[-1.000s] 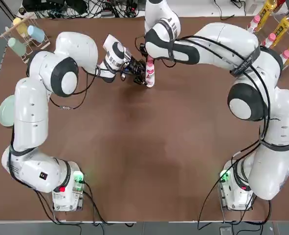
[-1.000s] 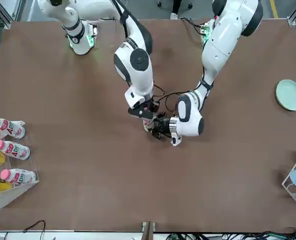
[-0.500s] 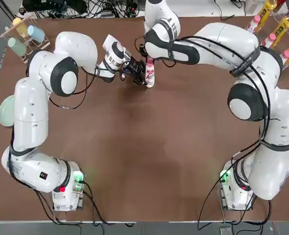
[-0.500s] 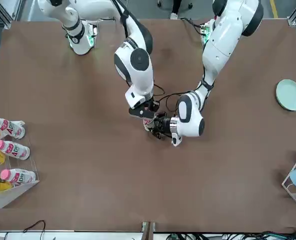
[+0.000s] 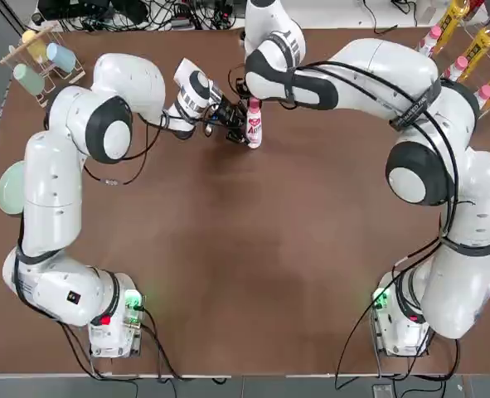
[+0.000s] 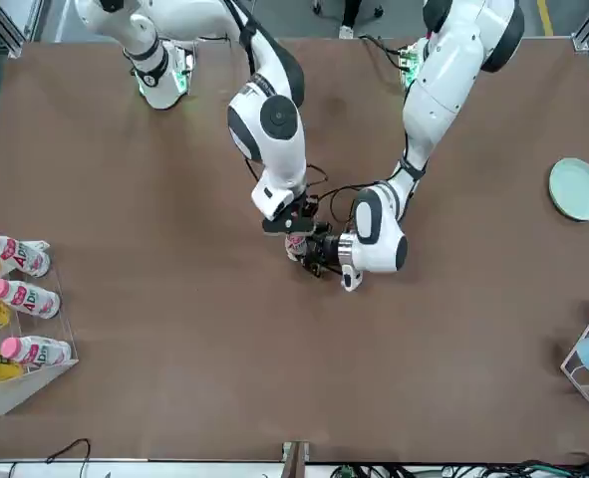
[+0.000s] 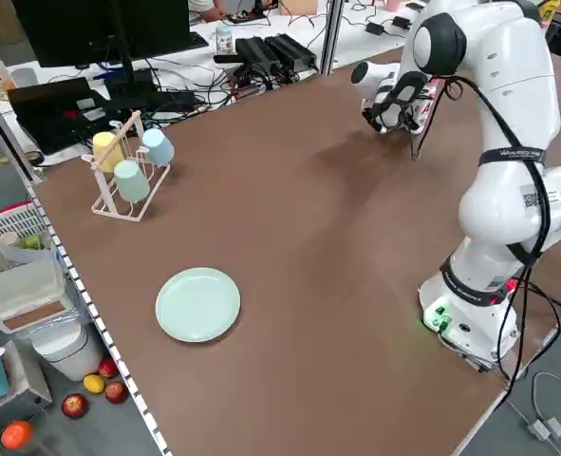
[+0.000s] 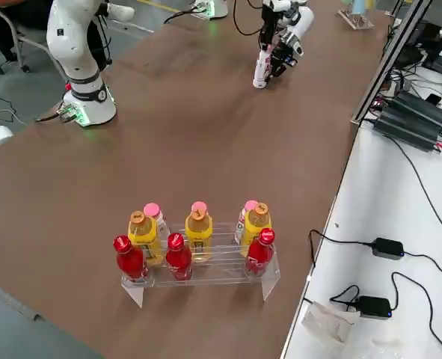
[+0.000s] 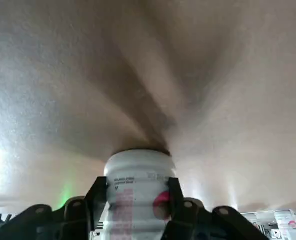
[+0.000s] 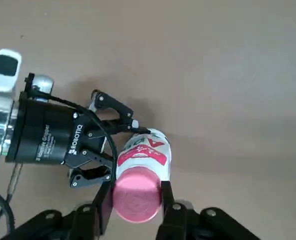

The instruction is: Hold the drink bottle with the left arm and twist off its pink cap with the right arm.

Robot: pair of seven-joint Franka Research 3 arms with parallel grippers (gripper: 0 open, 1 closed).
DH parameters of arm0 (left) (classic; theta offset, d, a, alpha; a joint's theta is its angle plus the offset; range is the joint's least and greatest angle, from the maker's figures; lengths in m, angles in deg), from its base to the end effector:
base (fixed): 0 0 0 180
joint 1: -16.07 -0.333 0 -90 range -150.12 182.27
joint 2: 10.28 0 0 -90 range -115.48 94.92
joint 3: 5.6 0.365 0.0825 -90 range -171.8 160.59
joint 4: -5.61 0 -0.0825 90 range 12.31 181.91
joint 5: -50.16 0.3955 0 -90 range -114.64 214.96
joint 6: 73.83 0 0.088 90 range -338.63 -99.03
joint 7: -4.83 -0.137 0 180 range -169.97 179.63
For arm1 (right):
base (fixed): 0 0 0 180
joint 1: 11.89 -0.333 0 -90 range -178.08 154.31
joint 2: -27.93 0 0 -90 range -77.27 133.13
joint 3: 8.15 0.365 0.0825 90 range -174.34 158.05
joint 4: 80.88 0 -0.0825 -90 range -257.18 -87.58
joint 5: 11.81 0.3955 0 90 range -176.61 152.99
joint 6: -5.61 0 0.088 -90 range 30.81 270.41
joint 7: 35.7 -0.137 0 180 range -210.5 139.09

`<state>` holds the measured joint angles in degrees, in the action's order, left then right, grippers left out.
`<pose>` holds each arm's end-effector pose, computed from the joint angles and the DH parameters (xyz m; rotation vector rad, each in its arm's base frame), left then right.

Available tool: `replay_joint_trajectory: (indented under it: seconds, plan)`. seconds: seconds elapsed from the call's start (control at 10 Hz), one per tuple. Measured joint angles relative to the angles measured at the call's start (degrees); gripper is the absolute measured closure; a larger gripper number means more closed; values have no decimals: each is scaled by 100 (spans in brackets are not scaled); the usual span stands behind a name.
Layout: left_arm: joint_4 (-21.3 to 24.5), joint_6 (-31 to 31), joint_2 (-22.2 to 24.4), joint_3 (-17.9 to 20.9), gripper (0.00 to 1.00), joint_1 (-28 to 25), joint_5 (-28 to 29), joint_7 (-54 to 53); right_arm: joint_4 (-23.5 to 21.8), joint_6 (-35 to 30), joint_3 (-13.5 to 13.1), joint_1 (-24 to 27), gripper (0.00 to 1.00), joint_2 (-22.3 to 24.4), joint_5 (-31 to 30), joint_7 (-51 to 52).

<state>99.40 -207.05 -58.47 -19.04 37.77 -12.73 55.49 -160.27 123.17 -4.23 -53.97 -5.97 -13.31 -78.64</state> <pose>0.5843 -0.4292 0.1377 2.0000 1.3837 -0.9424 0.5411 0.5420 0.3800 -3.0766 -0.0794 -0.0683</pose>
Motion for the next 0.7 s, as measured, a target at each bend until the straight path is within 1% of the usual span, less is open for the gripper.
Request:
replay_joint_trajectory:
  seconds: [0.4, 0.7]
  plan:
    - [0, 8, 0, 2, 45, -1, 0, 0, 2, 10, 4, -11, 57, 0, -7, 1388]
    - [6, 60, 1, 8, 45, -3, 0, 29, 7, 13, 16, -69, 57, 3, -192, 2259]
